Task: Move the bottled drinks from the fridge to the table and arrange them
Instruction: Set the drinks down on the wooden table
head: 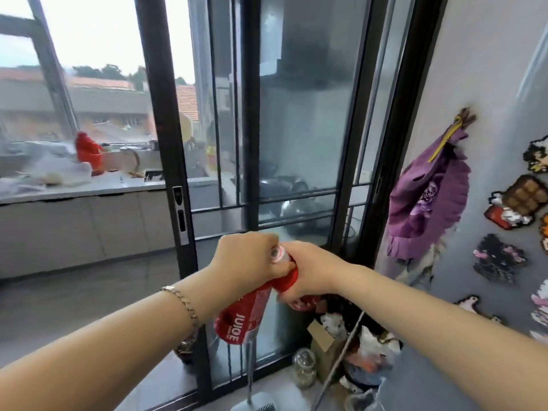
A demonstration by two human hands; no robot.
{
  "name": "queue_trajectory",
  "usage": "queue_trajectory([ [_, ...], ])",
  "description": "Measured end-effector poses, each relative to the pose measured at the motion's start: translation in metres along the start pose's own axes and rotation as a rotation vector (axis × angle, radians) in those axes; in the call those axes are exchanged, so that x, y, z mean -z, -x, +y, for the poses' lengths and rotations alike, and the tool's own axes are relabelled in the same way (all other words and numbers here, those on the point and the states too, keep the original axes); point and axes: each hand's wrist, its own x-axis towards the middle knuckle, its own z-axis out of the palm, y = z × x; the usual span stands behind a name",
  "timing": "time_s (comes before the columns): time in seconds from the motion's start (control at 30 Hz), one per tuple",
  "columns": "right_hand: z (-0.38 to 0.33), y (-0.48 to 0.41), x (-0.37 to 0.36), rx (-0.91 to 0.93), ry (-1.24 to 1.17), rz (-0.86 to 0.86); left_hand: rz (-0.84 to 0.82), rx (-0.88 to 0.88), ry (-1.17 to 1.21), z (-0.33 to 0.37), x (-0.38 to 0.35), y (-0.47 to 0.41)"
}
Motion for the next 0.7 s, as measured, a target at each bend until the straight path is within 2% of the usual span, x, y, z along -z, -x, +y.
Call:
queue_trajectory([
  [0.1, -0.045, -0.013, -0.025, 0.063, 0.055, 0.033, -0.010, 0.081, 0.002, -0.032, 0.019, 0.041],
  [0.17, -0.105, -0.023, -0.051, 0.141, 0.034, 0.010, -0.022, 0.182, 0.019, -0.072, 0.040, 0.095],
  [0.37, -0.261, -0.032, -0.138, 0.235, -0.256, -0.045, 0.035, 0.602, -0.047, -0.164, 0.101, 0.255],
  [0.5, -0.408, -0.016, -0.217, 0.397, -0.373, -0.196, 0.042, 0.865, -0.134, -0.219, 0.150, 0.409],
  [0.57, -0.459, -0.001, -0.240, 0.455, -0.440, -0.249, 0.030, 0.952, -0.166, -0.233, 0.162, 0.461],
  [0.7, -0.569, 0.039, -0.295, 0.654, -0.512, -0.377, 0.024, 1.235, -0.186, -0.252, 0.194, 0.578],
])
